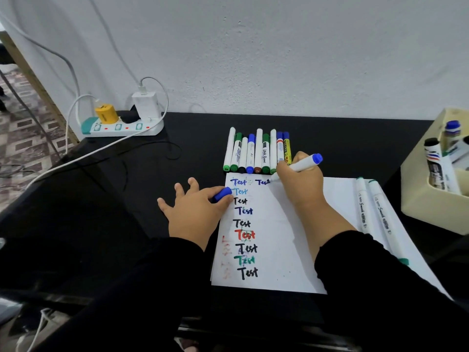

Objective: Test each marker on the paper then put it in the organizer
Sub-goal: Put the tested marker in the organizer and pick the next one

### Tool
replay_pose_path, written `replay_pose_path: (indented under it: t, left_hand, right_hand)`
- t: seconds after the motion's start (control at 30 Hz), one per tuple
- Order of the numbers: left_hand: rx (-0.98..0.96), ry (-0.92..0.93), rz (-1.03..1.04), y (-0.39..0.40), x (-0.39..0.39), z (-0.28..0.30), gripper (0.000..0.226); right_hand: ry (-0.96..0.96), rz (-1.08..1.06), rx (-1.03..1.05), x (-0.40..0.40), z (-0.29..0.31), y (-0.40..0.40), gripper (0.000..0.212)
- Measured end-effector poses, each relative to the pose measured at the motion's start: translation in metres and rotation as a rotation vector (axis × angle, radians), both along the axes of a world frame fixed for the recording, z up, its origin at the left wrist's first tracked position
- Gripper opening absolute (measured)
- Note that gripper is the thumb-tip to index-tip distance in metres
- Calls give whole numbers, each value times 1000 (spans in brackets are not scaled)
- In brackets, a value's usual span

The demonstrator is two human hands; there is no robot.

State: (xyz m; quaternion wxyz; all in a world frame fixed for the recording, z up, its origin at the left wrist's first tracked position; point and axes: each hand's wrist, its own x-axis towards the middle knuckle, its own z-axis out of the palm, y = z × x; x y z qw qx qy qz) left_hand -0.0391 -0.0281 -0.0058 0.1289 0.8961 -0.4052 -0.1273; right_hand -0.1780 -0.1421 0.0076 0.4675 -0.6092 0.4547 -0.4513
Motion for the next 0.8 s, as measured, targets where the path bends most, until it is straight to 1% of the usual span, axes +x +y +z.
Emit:
replay_pose_path:
  t: [0.13,0.27,0.33,0.53,0.67,0.73,0.8]
  left_hand:
    - [14,-9,-4,-1,-1,0,46]
    - [-11,3,-12,2,-1,1,44]
    - [-9,5,-12,3,-1,1,43]
    - [-23,14,-20,7,-3,3,45]
    - [2,64,-14,8,-4,12,45]
    - [-29,65,-13,11,-4,17,44]
    - [-157,32,-47,15,-6,22,42]
  right_hand:
    - [-8,7,26,0,2,1,39]
    - [-35,-108,35,0,2,0,37]
    - [-44,-125,62,-1,2,-1,37]
    - [-54,-25,287,-9,16,-11,37]
    - [-59,45,308,-18,29,-6,39]
    - [-106,30,304,-24,35,1,41]
    - [-177,8,315,-29,43,9,42]
